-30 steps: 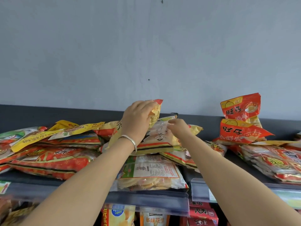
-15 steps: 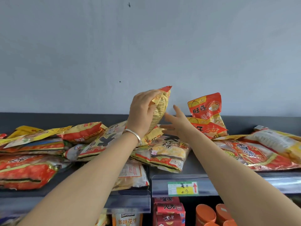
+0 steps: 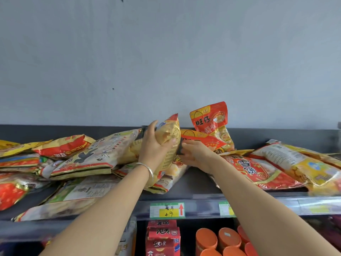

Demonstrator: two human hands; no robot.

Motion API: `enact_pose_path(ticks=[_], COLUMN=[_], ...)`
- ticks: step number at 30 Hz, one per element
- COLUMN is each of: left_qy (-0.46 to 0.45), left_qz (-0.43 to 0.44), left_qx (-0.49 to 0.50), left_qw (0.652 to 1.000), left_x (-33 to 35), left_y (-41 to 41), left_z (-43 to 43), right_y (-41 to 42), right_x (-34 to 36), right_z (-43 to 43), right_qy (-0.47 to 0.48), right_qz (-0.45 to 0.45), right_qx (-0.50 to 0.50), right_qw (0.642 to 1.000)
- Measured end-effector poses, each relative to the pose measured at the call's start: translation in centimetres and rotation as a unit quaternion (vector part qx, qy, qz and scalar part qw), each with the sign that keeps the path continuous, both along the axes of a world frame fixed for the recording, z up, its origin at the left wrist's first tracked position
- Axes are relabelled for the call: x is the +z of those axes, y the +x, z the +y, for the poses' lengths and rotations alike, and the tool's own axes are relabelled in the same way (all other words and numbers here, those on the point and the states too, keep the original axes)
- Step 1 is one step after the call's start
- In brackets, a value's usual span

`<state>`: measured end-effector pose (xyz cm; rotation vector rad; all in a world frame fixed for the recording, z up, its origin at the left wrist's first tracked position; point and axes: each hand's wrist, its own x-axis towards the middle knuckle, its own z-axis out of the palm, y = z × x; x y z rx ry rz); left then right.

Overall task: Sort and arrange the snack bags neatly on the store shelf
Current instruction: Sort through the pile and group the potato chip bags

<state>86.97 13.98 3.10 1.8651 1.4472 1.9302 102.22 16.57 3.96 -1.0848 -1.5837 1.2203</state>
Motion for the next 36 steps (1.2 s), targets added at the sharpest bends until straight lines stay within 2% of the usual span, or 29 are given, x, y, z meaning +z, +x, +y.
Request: enact_pose_path(ticks=[3, 6, 9, 10, 13, 16, 18, 20, 23, 25, 30, 33, 36], left_qy=[0.036, 0.059, 0.019, 0.002, -0.041, -0.057, -0.093, -0.159, -0.242, -0.243, -0.232, -0.232, -0.242], left_qz=[0.011, 0.018, 0.018, 0.017, 0.014, -0.067, -0.095, -0.134, -0.214, -0.204, -0.127, -0.048, -0.030], left_qx=[0.064, 0.078, 0.052, 0.032, -0.021, -0.055, -0.075, -0.146, -0.302, -0.313, -0.227, -0.193, -0.198], left_qw=[0.997, 0.995, 0.998, 0.999, 0.999, 0.995, 0.988, 0.967, 0.897, 0.895, 0.937, 0.952, 0.949], left_x=[-0.3, -1.1, -2.1, -2.4, -2.9, -1.9, -1.0, -0.2, 0.0, -0.2, -0.8, -1.1, -1.4], left_y=[-0.6, -1.4, -1.9, -1.9, -2.0, -2.0, -1.7, -1.0, -0.1, -0.4, -2.3, -2.2, -1.8], left_z=[-0.2, -0.6, -0.5, -0.4, -0.2, -0.1, 0.2, 0.4, 0.7, 0.8, 2.8, 4.1, 5.3], right_y=[0.5, 0.2, -0.6, -1.0, -2.1, -2.7, -3.0, -3.3, -2.8, -1.8, 0.6, 1.4, 2.3], right_x=[-1.8, -3.2, -3.6, -3.4, -2.1, -1.6, -1.9, -2.1, -1.7, -1.5, -2.0, -1.7, -1.2], right_z=[0.4, 0.7, 1.5, 1.5, 0.9, 0.6, 0.7, 1.0, 2.0, 2.9, 4.6, 5.0, 5.3], right_qy=[-0.065, -0.107, 0.000, 0.023, -0.003, 0.043, 0.079, 0.100, 0.129, 0.149, 0.132, 0.092, 0.014], right_qz=[-0.079, -0.048, -0.055, -0.032, 0.071, 0.034, 0.040, 0.029, -0.025, -0.009, 0.077, 0.131, 0.190], right_qx=[-0.075, -0.090, -0.126, -0.119, 0.009, 0.121, 0.152, 0.115, -0.040, -0.099, -0.161, -0.156, -0.120], right_qw=[0.992, 0.989, 0.991, 0.992, 0.997, 0.991, 0.984, 0.988, 0.991, 0.984, 0.975, 0.975, 0.974])
